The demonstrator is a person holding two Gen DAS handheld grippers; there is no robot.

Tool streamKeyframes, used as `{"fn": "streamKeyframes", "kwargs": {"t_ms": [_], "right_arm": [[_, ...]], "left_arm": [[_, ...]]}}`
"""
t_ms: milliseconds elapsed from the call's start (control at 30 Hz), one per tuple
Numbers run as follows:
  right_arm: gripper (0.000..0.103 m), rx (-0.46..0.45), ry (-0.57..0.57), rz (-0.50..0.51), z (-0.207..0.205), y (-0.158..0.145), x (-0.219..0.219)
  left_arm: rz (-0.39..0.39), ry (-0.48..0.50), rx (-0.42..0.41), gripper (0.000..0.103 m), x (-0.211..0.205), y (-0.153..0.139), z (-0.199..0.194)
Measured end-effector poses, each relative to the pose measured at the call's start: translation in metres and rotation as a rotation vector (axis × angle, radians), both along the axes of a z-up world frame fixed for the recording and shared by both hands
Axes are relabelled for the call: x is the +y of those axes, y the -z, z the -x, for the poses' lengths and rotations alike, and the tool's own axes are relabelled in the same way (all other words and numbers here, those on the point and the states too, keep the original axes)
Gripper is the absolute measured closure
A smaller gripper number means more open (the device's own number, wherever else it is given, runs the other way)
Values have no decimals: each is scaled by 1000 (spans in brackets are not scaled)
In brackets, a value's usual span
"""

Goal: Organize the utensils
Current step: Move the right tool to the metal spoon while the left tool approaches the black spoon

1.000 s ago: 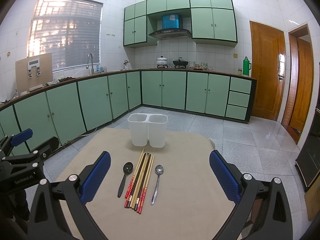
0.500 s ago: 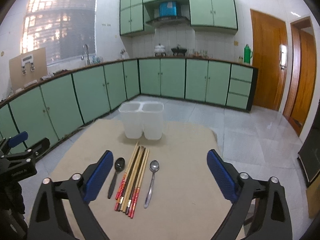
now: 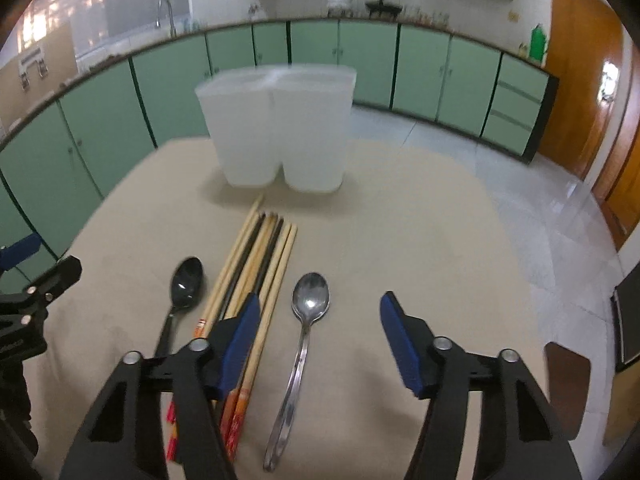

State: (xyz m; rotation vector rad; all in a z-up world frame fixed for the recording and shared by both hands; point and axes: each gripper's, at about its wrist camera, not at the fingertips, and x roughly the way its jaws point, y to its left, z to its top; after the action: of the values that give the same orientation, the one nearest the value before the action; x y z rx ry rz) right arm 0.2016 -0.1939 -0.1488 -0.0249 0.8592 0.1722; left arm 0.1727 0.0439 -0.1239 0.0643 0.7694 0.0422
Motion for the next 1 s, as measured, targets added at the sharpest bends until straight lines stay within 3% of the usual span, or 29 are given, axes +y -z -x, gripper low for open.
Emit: {"fn": "streamKeyframes", "kwargs": {"t_ms": [300, 600, 1000], "right_arm": [[61, 98, -12, 2, -27, 26, 8], [74, 119, -4, -25, -31, 30, 6], [75, 104, 8, -46, -27, 26, -9]], "left_arm": [[-8, -7, 34, 5, 5, 19, -19], [3, 22, 45, 5, -6, 20, -27], [33, 79, 85, 5, -39, 31, -39]]}}
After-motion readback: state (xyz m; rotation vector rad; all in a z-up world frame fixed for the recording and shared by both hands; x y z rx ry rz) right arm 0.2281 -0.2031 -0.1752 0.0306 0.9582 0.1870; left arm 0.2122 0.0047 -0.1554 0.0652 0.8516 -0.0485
